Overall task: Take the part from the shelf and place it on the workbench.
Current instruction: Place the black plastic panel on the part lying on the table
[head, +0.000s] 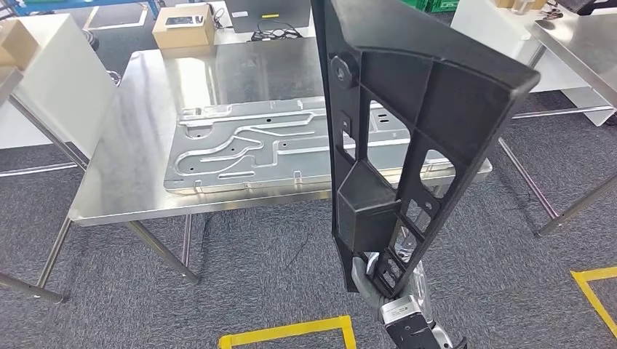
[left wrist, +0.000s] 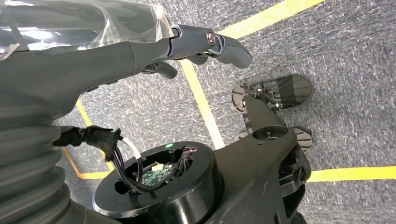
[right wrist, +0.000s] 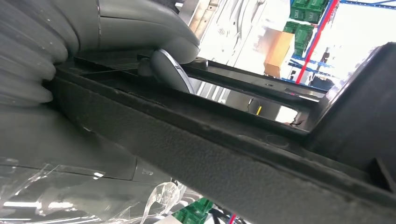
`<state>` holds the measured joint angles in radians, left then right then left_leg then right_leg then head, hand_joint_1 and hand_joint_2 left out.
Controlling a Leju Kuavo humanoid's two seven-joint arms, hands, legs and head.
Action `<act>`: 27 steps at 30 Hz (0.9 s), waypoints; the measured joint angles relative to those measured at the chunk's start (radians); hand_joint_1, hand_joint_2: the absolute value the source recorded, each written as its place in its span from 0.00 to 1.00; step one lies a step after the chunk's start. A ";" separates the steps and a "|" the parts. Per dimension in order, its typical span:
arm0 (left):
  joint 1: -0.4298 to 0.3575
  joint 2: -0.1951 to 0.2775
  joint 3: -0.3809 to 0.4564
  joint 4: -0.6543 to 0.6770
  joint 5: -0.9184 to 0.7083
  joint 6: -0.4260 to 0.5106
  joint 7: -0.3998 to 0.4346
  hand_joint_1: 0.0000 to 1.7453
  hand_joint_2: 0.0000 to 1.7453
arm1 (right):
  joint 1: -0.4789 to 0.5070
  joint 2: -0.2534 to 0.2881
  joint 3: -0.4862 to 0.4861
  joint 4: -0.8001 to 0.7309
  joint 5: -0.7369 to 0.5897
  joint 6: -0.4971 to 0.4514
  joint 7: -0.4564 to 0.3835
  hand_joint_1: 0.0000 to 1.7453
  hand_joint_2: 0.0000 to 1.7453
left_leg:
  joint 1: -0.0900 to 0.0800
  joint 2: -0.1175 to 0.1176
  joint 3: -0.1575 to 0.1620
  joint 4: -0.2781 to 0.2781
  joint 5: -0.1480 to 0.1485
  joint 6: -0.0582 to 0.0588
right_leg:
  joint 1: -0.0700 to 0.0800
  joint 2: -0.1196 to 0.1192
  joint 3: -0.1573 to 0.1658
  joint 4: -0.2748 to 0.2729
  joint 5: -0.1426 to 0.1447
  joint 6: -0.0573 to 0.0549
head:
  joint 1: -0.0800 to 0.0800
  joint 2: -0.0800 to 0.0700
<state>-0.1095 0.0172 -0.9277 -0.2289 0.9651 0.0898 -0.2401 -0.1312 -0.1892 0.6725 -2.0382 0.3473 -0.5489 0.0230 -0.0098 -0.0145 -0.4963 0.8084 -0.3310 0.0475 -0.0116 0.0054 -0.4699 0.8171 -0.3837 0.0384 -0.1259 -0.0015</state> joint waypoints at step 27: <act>0.005 -0.010 0.000 0.000 0.011 0.002 -0.032 0.00 1.00 | 0.005 -0.016 0.002 -0.010 0.027 0.000 0.030 1.00 1.00 | 0.017 0.004 0.041 -0.011 -0.015 0.020 | -0.022 -0.001 -0.112 0.278 -0.119 0.048 | 0.003 0.000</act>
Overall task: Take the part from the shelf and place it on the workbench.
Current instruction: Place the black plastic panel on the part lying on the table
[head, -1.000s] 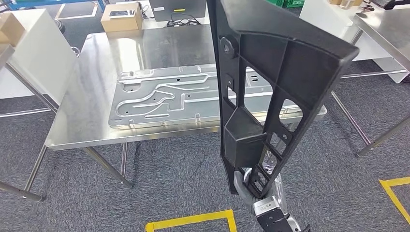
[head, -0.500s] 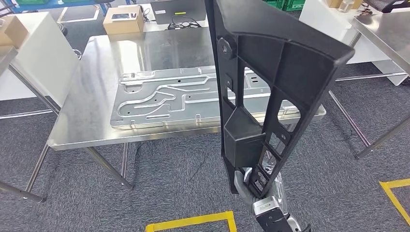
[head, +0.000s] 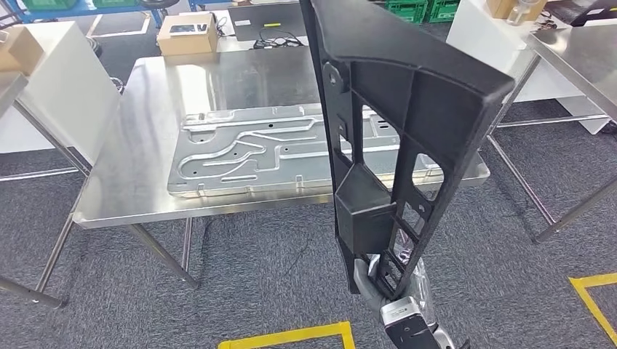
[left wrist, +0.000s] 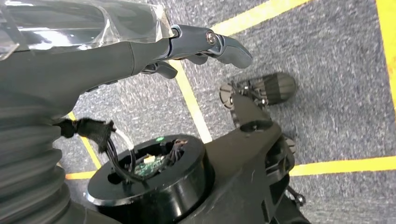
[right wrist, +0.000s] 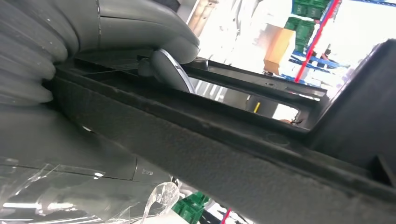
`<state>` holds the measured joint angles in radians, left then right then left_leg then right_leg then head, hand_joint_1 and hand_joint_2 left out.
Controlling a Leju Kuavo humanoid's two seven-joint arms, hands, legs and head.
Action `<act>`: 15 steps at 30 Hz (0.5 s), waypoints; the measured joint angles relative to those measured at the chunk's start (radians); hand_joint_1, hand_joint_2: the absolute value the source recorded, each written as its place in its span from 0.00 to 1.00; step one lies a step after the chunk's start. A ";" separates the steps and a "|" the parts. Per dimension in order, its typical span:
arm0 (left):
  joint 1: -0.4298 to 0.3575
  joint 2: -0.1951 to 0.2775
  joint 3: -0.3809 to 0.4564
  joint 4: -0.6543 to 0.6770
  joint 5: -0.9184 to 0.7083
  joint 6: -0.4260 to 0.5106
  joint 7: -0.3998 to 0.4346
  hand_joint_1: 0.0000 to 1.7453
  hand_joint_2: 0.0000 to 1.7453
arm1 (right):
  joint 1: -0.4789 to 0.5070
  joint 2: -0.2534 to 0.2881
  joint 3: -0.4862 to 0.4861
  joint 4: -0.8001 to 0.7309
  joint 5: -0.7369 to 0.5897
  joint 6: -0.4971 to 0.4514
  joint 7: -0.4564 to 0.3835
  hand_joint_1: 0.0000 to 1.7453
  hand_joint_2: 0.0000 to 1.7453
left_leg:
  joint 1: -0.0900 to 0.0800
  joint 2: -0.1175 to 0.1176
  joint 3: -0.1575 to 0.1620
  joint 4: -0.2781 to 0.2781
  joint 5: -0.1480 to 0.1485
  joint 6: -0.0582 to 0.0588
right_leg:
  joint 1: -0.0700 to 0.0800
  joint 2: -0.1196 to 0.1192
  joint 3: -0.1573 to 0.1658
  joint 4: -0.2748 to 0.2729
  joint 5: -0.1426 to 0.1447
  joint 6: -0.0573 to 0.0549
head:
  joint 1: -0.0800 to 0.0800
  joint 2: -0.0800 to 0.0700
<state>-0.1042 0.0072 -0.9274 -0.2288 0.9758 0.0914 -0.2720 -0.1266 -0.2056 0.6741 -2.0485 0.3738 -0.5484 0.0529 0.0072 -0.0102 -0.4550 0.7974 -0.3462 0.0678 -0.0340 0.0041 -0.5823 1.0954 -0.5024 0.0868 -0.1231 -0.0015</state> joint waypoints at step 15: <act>0.005 -0.006 0.022 0.000 0.034 -0.002 -0.003 0.00 1.00 | 0.004 -0.005 0.000 -0.010 0.019 0.014 0.017 1.00 1.00 | 0.004 0.002 -0.181 0.330 -0.124 -0.052 | 0.003 0.004 0.161 -0.282 0.094 -0.064 | 0.001 0.000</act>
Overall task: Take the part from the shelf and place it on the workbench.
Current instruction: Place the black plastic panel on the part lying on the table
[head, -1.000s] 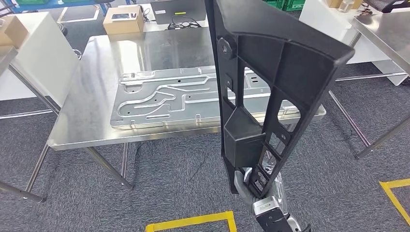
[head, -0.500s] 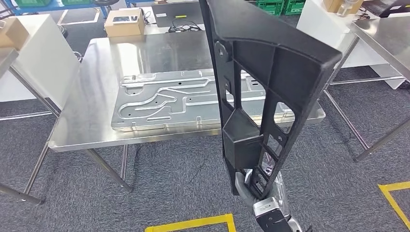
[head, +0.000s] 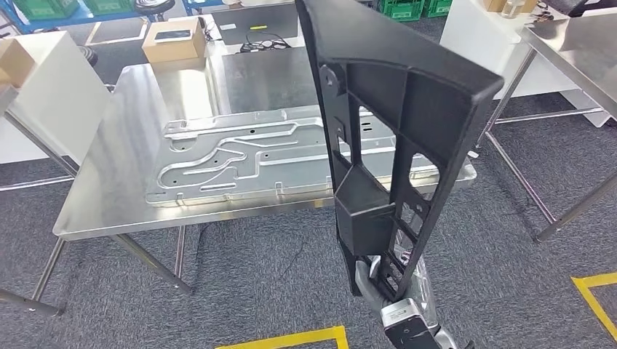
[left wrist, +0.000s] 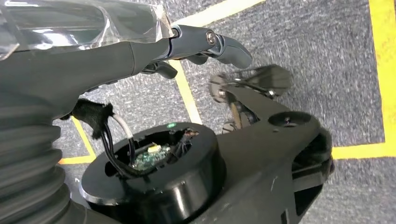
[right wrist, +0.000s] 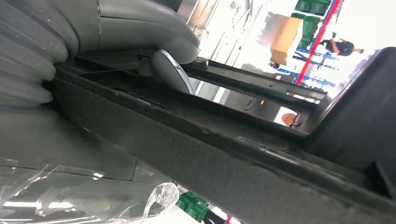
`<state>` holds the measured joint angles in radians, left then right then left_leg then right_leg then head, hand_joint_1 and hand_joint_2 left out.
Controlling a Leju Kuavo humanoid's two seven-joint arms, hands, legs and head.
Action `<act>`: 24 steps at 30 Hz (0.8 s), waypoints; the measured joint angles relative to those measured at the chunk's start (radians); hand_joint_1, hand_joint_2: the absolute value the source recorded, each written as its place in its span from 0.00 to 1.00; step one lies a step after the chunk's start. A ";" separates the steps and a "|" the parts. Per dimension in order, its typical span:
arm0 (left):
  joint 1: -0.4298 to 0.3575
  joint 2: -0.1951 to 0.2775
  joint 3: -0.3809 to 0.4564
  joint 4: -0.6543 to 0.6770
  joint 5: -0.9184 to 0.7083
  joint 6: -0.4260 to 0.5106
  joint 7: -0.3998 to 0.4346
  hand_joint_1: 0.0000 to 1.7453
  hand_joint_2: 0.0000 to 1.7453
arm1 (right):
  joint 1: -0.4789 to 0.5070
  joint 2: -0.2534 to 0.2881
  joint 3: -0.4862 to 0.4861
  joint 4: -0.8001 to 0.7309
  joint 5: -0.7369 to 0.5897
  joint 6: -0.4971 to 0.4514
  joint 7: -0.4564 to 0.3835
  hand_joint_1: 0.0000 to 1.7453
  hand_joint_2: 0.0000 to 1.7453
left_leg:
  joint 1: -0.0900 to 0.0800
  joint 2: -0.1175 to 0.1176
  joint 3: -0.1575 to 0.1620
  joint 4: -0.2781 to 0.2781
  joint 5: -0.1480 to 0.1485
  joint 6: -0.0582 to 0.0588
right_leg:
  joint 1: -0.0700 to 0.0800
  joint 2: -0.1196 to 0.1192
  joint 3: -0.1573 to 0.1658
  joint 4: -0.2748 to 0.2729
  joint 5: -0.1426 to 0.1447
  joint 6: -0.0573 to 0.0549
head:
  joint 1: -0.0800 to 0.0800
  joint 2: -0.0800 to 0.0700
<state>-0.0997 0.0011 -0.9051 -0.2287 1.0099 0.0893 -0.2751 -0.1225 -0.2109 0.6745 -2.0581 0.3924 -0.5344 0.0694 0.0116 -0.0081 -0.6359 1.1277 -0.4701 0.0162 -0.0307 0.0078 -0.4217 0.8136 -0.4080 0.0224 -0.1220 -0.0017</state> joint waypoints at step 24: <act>-0.002 -0.017 0.027 0.000 0.032 0.000 -0.015 0.00 1.00 | -0.012 -0.008 0.007 -0.009 0.016 0.015 0.016 1.00 1.00 | -0.033 -0.004 0.215 -0.266 0.047 0.027 | 0.028 0.003 -0.063 0.004 0.048 -0.024 | 0.000 0.000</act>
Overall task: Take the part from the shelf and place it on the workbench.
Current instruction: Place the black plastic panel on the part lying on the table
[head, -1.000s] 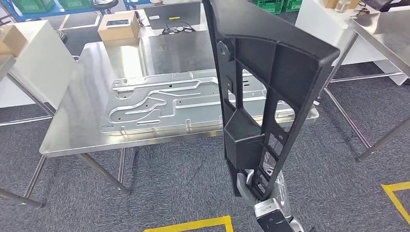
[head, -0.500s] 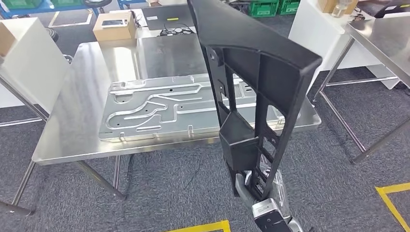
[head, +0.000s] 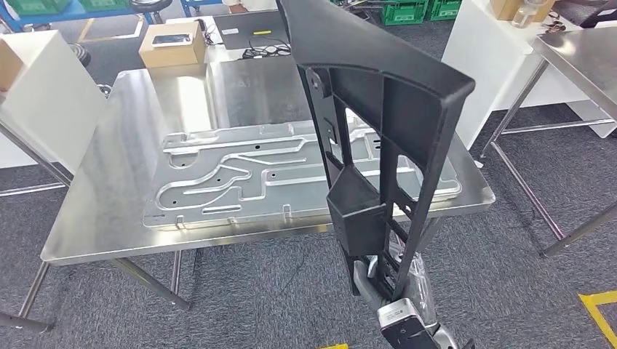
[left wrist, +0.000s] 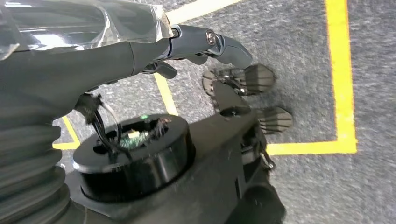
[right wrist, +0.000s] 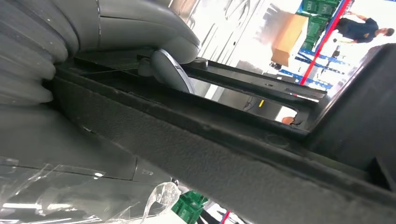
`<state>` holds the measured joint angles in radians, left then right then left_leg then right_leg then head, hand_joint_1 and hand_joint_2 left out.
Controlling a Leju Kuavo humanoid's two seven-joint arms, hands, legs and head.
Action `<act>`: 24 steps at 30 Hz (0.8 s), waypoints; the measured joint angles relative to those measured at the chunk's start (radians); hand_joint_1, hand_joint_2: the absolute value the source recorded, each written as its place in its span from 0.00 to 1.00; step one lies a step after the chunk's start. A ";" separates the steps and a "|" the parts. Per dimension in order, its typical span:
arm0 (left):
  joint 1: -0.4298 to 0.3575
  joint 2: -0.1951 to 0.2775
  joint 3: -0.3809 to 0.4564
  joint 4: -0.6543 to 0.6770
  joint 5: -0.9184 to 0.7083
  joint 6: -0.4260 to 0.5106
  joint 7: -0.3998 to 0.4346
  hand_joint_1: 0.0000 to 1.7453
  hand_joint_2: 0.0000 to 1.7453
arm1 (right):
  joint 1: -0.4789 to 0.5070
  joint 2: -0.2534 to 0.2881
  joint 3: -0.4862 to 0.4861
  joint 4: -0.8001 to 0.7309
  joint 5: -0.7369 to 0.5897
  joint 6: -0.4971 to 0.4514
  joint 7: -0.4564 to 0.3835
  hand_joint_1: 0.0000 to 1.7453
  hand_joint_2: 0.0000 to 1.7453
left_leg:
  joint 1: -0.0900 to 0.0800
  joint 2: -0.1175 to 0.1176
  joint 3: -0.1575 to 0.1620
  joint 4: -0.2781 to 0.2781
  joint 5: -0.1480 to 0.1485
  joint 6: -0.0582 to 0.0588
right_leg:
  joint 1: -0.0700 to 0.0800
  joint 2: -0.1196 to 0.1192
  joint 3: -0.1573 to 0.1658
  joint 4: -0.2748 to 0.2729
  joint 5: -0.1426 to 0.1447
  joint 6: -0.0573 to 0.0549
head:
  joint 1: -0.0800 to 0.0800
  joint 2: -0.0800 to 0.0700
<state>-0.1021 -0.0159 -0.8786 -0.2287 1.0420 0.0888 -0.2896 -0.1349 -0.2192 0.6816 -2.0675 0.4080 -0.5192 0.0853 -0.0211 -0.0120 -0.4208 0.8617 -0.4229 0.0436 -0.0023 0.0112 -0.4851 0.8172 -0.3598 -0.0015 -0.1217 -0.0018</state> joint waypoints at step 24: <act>0.003 -0.002 0.014 0.000 0.019 -0.004 -0.011 0.00 1.00 | -0.023 -0.005 0.005 -0.005 0.007 0.016 0.023 1.00 1.00 | 0.007 -0.001 0.001 -0.061 0.044 0.030 | -0.001 -0.002 -0.071 0.144 -0.065 0.037 | 0.001 0.000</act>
<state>-0.0988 -0.0178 -0.8651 -0.2285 1.0615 0.0853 -0.3007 -0.1574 -0.2245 0.6868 -2.0724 0.4149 -0.5034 0.1078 -0.0139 -0.0125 -0.4201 0.8007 -0.3790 0.0740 -0.0031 0.0095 -0.5563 0.9617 -0.4250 0.0359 -0.1205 -0.0016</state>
